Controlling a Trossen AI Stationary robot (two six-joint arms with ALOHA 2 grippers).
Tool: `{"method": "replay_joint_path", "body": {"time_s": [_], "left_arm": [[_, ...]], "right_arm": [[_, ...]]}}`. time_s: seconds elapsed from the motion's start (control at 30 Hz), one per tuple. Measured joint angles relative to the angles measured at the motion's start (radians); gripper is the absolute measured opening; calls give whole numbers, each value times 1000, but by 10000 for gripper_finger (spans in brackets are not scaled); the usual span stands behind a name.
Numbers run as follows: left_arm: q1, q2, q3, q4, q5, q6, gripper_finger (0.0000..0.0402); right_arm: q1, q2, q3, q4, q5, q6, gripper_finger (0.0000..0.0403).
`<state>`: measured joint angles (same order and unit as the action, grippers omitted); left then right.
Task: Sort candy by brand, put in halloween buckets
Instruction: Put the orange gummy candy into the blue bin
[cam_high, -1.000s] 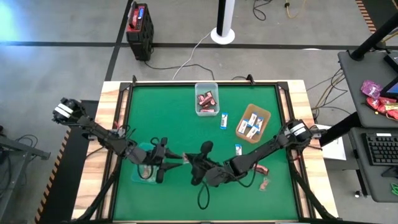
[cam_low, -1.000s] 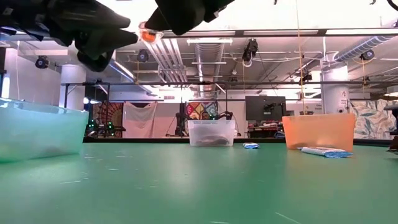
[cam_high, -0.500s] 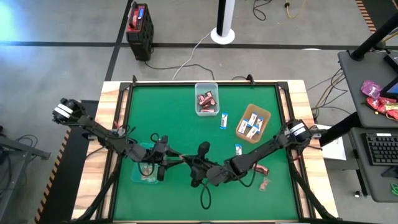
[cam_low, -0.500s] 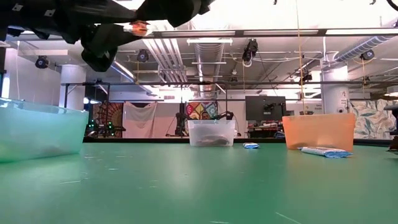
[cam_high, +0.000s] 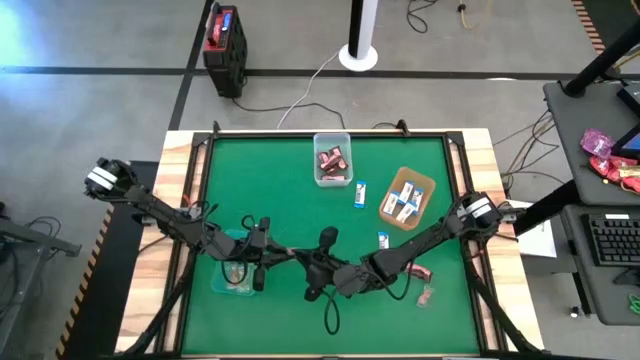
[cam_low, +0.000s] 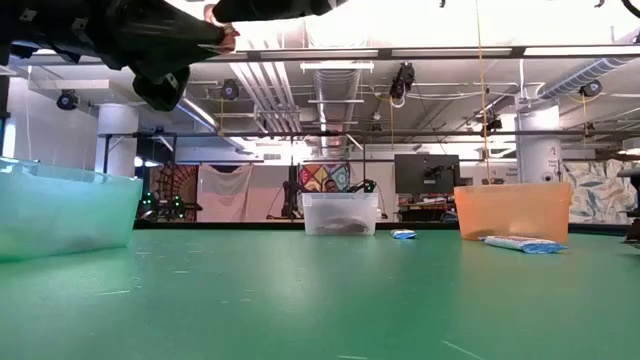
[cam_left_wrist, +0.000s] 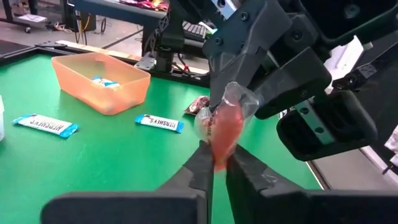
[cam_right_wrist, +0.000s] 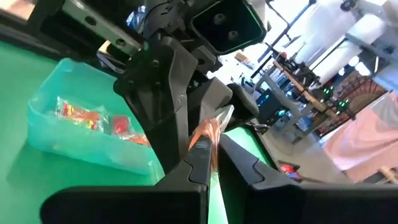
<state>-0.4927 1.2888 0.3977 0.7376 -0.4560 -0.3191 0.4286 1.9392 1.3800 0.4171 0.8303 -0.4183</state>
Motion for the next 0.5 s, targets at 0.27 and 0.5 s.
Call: {"method": "replay_joint_path", "body": {"time_s": [0.27,0.5], "left_arm": [[-3,-2,0,-9,-5,6,4],[-8,-42,1,-76,28,-32,0]], "right_arm": [[-2,-4,0,-17,-2,89,17],[-4,-40,0,-102,-36,244,90]]}}
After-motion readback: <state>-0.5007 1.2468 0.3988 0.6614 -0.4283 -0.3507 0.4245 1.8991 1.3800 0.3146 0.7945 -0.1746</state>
